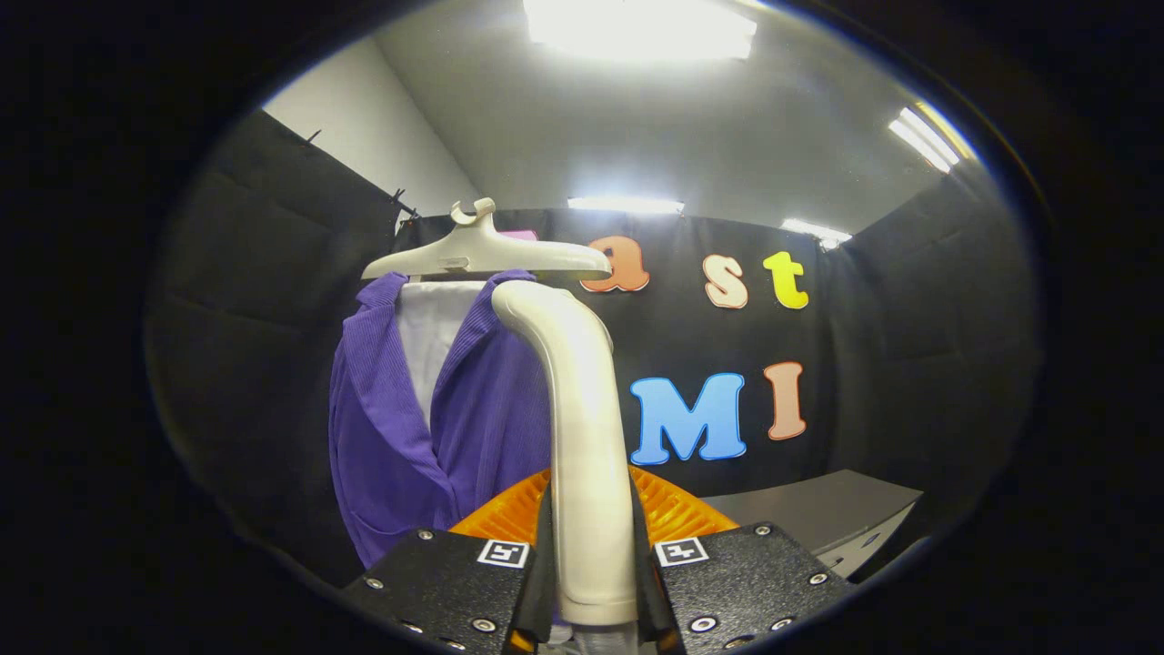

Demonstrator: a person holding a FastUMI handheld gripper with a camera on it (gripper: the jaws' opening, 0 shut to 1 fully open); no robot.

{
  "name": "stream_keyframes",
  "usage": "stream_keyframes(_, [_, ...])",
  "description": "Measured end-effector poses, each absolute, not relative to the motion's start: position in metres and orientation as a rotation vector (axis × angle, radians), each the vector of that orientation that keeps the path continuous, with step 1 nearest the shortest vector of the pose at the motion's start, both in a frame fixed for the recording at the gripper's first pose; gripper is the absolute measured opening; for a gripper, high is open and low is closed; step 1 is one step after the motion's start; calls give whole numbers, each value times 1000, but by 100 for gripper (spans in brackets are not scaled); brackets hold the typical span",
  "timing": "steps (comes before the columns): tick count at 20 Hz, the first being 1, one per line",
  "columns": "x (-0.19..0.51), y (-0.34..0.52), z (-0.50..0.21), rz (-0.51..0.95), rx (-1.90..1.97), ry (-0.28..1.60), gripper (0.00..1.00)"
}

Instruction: Iron the clothes twice with a garment steamer, once on the left side and once on the right side.

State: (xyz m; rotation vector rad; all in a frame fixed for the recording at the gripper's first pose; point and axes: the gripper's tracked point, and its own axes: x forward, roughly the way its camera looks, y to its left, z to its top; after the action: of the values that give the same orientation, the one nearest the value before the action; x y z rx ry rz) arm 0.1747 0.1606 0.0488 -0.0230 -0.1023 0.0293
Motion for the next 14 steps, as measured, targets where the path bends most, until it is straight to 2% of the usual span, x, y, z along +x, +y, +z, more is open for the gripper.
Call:
stream_keyframes(9, [202,177,8,-19,-106,-67,36])
stream_keyframes(14, [191,169,-27,-41,-119,-9,36])
